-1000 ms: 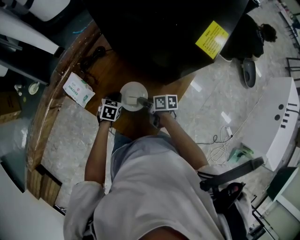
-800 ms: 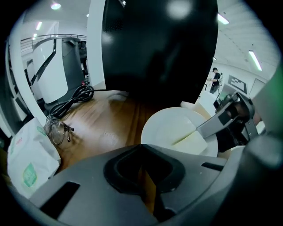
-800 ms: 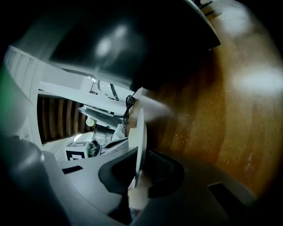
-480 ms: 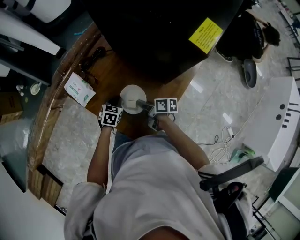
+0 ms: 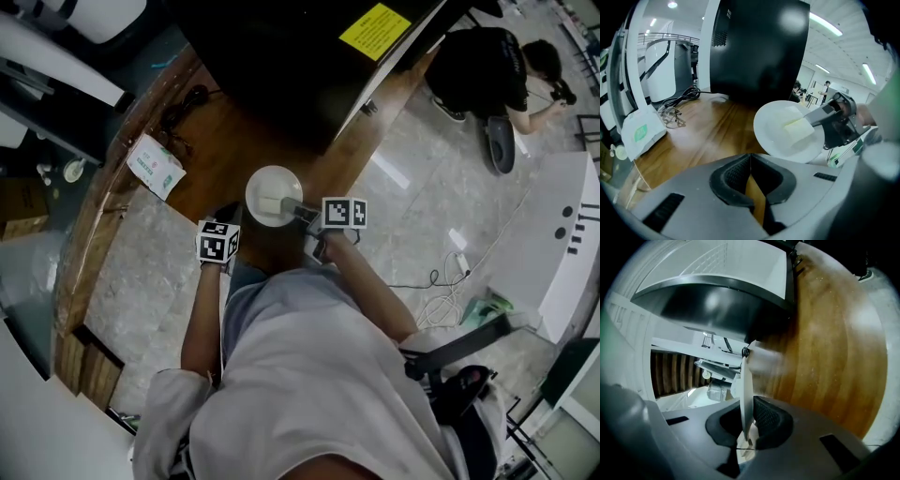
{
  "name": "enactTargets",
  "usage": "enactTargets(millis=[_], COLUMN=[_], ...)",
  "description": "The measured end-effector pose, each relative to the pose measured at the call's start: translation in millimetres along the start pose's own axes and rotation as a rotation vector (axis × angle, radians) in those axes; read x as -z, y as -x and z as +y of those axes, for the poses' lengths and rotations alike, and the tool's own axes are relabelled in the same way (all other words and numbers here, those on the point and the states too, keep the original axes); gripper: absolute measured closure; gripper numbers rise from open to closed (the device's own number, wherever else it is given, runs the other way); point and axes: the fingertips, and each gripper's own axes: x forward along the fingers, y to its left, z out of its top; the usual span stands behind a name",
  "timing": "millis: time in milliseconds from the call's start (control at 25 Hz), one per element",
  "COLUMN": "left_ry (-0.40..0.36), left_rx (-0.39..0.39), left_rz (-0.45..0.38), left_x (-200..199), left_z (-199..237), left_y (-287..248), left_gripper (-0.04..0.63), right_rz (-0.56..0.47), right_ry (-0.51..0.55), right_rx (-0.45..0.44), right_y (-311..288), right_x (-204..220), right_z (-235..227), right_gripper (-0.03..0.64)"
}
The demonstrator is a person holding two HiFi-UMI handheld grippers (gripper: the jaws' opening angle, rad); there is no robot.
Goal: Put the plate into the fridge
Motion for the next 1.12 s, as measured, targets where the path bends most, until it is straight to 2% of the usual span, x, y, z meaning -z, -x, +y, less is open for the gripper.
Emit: enactTargets(millis=[280, 400, 560, 720, 960, 1040, 1120], left_ry=[0.046, 0.032, -0.082, -0.173, -0.267, -0.297, -0.293], left_rx=[0.183, 0.231, 0.221, 0.212, 0.168, 0.182, 0.214], left_rz=[-0.077, -0.105, -0.126, -0.206, -0.323, -0.352, -0.379], left_x=[9, 17, 26, 40, 69, 69, 68], left_z=[-40, -52, -64, -76, -117, -125, -131], left_y=[35, 57, 98, 142, 190, 195, 197], left_gripper=[0.575, 0.575, 0.575, 0.577, 0.577, 0.577, 0.577], right_rz=[-0.091, -0.122, -0.181, -0.25, -0.332, -0.365, -0.398], right_ry=[0.056, 0.055, 0.056, 0.056, 0.091, 0.096, 0.082], right_rx=[-0.025, -0.004, -0.011, -0.022, -0.043, -0.068, -0.083], right_y=[28, 39, 58, 74, 120, 127, 131], right_x=[30, 55, 93, 135, 197, 200, 203], right_z=[27, 39, 70, 99, 129, 138, 144], right_gripper=[0.583, 0.583, 0.583, 0.583, 0.583, 0.583, 0.583])
